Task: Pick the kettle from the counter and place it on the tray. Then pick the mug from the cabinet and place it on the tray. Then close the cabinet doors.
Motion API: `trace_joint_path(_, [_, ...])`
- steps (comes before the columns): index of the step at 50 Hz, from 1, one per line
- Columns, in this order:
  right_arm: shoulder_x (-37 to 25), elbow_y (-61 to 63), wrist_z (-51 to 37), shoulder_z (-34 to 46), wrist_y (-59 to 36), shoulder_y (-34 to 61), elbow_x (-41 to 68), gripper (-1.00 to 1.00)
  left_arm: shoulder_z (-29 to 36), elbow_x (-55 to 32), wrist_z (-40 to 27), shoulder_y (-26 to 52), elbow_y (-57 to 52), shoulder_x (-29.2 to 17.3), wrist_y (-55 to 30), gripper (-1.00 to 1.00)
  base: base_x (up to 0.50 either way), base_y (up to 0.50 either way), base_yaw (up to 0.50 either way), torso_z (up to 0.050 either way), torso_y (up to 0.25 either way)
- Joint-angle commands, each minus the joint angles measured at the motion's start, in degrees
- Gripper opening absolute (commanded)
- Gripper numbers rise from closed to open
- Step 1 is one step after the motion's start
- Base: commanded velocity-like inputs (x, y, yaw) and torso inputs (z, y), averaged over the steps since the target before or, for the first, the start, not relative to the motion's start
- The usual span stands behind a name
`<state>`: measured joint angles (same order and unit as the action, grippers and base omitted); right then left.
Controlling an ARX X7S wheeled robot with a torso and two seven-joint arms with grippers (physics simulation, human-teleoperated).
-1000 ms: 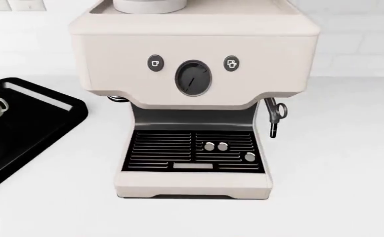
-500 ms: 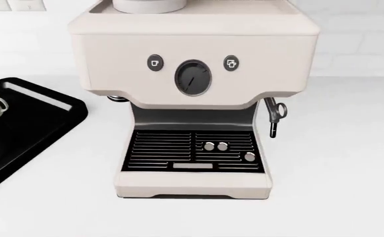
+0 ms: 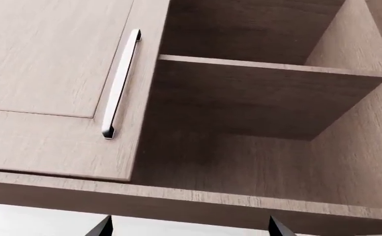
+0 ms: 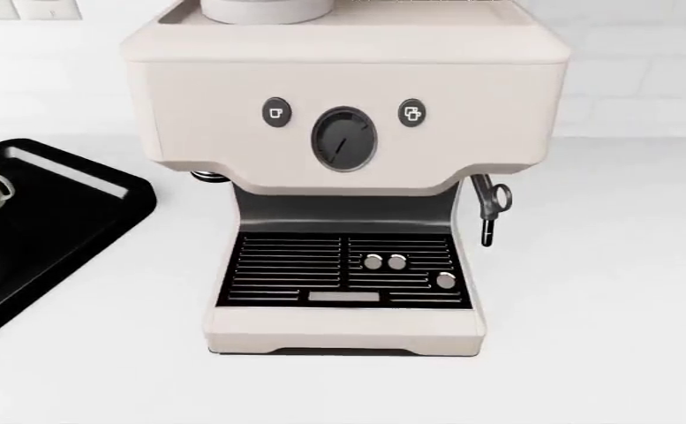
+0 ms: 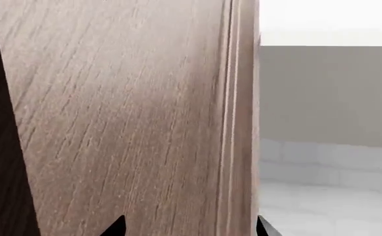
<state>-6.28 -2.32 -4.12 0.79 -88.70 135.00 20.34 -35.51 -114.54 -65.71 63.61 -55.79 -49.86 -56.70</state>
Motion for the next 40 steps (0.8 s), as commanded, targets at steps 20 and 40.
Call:
trace_joint_path(20, [6.22,-18.24,-8.98,-1.41,5.09,0.0,16.77,1.0,-2.15,-3.5,-0.1,0.2,0.62,-2.58,1.27,1.0,0.0,0.0,0.0,0.0,0.0])
trace_joint_path(40, [6.24,-29.76,-0.78,11.77,12.56,-0.01,12.45,1.0,-5.68,-2.86,1.27,-2.29,0.75,-1.37,-0.71,1.0,0.0,0.0,0.0,0.0,0.0])
